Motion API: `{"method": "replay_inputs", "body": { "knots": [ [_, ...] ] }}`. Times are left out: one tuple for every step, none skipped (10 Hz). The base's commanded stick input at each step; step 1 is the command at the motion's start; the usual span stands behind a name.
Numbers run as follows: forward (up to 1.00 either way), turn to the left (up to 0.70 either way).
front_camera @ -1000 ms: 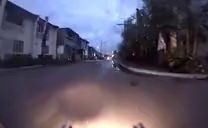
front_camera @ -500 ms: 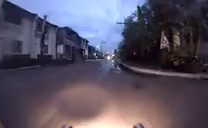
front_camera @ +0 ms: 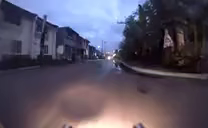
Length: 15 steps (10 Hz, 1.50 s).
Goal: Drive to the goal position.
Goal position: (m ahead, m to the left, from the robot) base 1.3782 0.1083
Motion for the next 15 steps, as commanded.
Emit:
{"method": "replay_inputs", "body": {
  "knots": [
    [0.50, 0.00],
    [0.50, 0.00],
    [0.50, 0.00],
    [0.50, 0.00],
    [0.50, 0.00],
    [0.50, 0.00],
    [0.50, 0.00],
    [0.50, 0.00],
    [0.50, 0.00],
    [0.50, 0.00],
    [0.50, 0.00],
    [0.50, 0.00],
    [0.50, 0.00],
    [0.50, 0.00],
    [0.50, 0.00]
  ]
}}
